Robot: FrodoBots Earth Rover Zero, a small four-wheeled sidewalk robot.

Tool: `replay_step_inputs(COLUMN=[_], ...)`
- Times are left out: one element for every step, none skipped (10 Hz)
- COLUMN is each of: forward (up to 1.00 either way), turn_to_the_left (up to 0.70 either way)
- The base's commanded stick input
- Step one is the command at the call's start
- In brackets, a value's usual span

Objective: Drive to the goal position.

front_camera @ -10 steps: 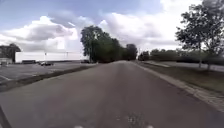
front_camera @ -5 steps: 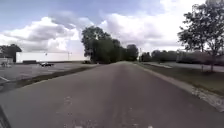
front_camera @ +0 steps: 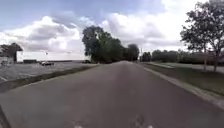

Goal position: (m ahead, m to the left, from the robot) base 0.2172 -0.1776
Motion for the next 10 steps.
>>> replay_step_inputs(forward=[0.70, 0.70, 0.70, 0.70, 0.70, 0.70, 0.70, 0.70, 0.70, 0.70], turn_to_the_left=[0.00, 0.00, 0.00, 0.00, 0.00, 0.00, 0.00, 0.00, 0.00, 0.00])
